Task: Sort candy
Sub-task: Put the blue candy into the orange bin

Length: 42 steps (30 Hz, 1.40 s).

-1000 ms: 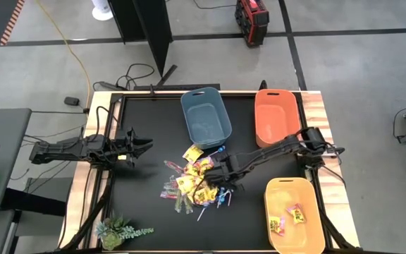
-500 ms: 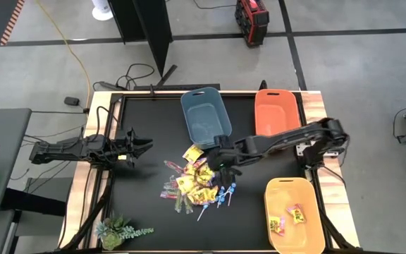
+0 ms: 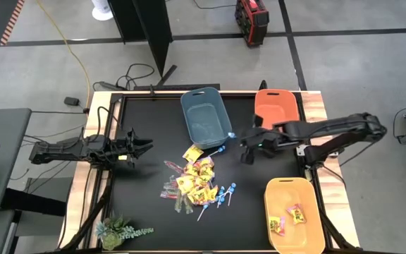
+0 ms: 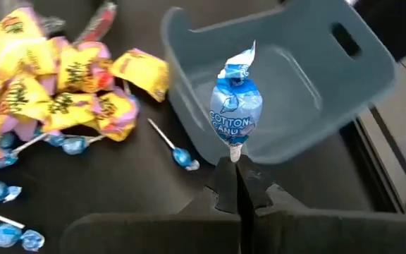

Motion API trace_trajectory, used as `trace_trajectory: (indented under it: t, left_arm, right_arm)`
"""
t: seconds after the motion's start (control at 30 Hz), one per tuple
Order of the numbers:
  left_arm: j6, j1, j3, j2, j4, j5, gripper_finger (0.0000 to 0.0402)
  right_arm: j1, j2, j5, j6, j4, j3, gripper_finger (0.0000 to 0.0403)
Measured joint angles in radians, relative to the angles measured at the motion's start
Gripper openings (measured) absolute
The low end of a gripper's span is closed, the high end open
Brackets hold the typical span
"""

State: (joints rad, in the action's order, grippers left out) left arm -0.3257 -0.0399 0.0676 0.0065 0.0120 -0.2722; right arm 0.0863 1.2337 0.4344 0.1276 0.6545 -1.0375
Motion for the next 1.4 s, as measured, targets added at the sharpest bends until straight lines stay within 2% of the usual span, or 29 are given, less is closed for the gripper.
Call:
trace_trajectory:
  t: [0.23, 0.57, 0.7, 0.97, 1.27, 1.4]
  left_arm:
    - [0.0, 0.0, 0.0, 0.0, 0.0, 0.0, 0.0116]
    - [0.0, 0.0, 0.0, 0.0, 0.0, 0.0, 0.0116]
    - [0.0, 0.0, 0.0, 0.0, 0.0, 0.0, 0.0116]
    - [0.004, 0.0, 0.0, 0.0, 0.001, -0.003, 0.0116]
    - [-0.001, 0.0, 0.0, 0.0, 0.001, -0.005, 0.0116]
    - [-0.001, 0.0, 0.0, 0.0, 0.001, -0.005, 0.0116]
  right_arm:
    - [-0.004, -0.111, 0.072, 0.113, 0.082, 0.084, 0.0]
    - [-0.004, -0.202, 0.243, 0.39, 0.344, 0.087, 0.0]
    - [-0.014, -0.237, 0.325, 0.546, 0.442, 0.087, 0.0]
    - [-0.109, -0.258, 0.323, 0.803, 0.691, 0.087, 0.0]
    - [-0.201, -0.205, 0.223, 0.811, 0.696, 0.087, 0.0001]
    - [-0.236, -0.168, 0.212, 0.81, 0.696, 0.087, 0.002]
